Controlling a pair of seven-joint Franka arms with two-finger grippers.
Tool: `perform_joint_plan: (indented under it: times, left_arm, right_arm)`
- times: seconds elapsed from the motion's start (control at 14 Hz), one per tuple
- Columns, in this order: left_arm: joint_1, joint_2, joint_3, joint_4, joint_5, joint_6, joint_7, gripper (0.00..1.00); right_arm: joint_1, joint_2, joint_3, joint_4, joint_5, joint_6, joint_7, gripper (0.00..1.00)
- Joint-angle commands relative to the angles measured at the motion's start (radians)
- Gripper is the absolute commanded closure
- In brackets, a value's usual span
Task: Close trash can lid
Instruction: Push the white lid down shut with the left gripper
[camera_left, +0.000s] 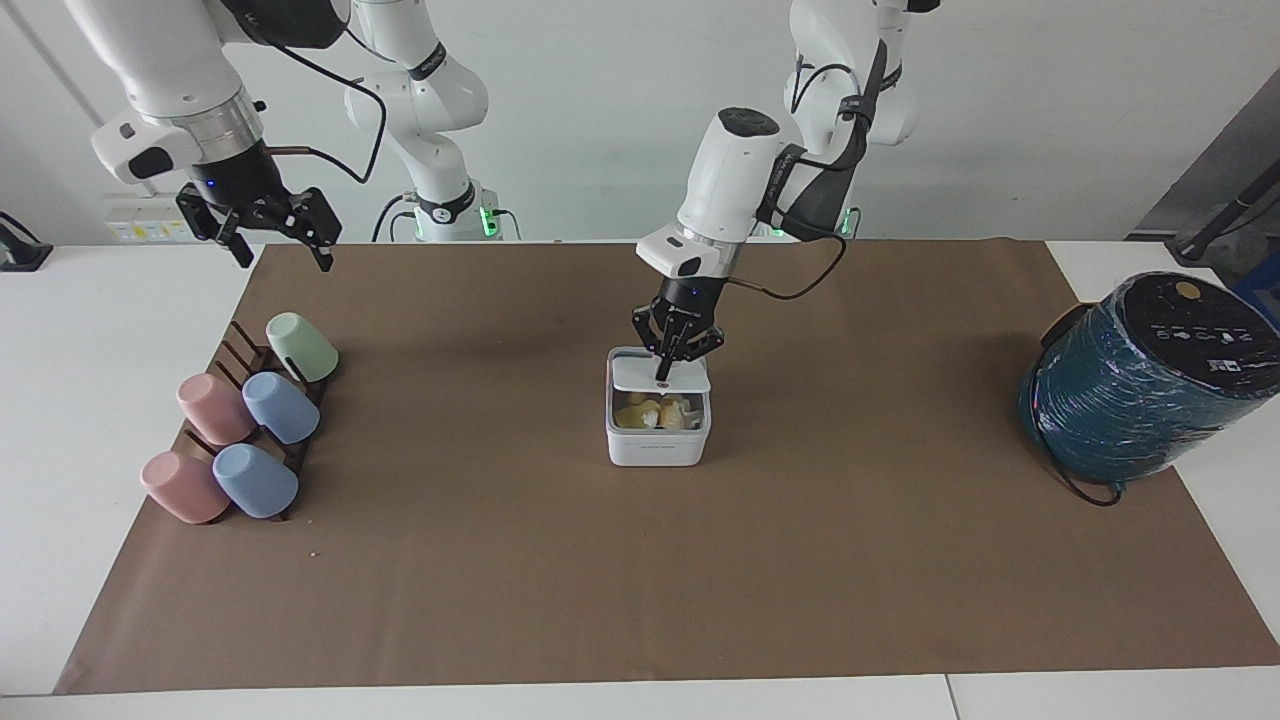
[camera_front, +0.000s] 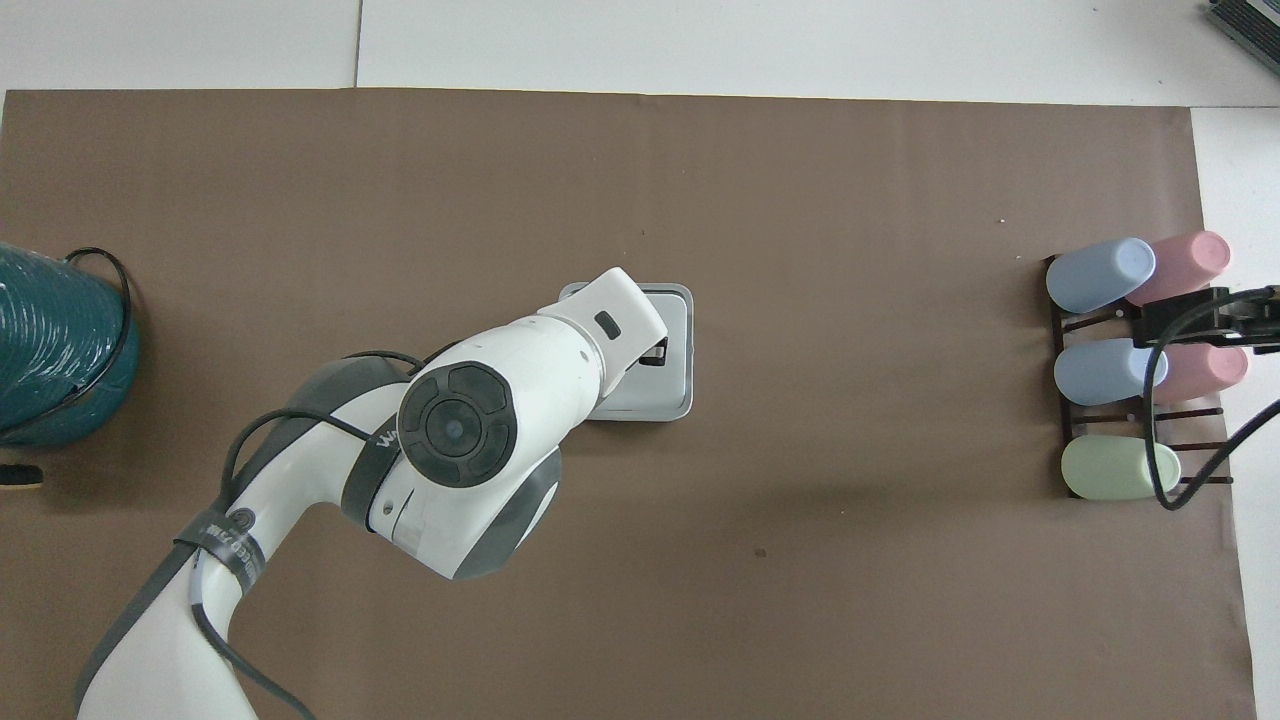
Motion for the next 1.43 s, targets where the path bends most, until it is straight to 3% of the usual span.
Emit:
perform_joint_plan:
  times: [0.0,0.5,0.86,0.93,1.14,1.36]
  left_arm:
    - [0.009,0.098,-0.001,0.054,0.024,0.052,0.008,1.0]
    - [0.01,0.094,0.001,0.056,0.036,0.014,-0.002,1.0]
    - [0.021,-0.058,0.004,0.056,0.036,-0.283,-0.007,1.0]
    - [0.027,-0.079,0.005,0.056,0.036,-0.331,-0.007,0.82]
    - [0.11,-0.153,0.004,0.042,0.036,-0.414,0.013,0.0]
    - [0.201,-0.222,0.002,0.031,0.036,-0.494,0.06,0.0]
  right_arm:
    - [-0.005,-0.014,0.005,-0.008,-0.01,-0.021,-0.021,0.0]
    - [-0.01,-0.014,0.004,-0.01,-0.01,-0.017,-0.02,0.0]
    - [-0.008,-0.014,0.004,-0.01,-0.011,-0.015,-0.02,0.0]
    - [-0.008,-0.014,0.004,-0.01,-0.01,-0.015,-0.02,0.0]
    - [-0.008,-0.014,0.004,-0.01,-0.01,-0.015,-0.02,0.0]
    - [-0.007,-0.014,0.004,-0.01,-0.01,-0.015,-0.02,0.0]
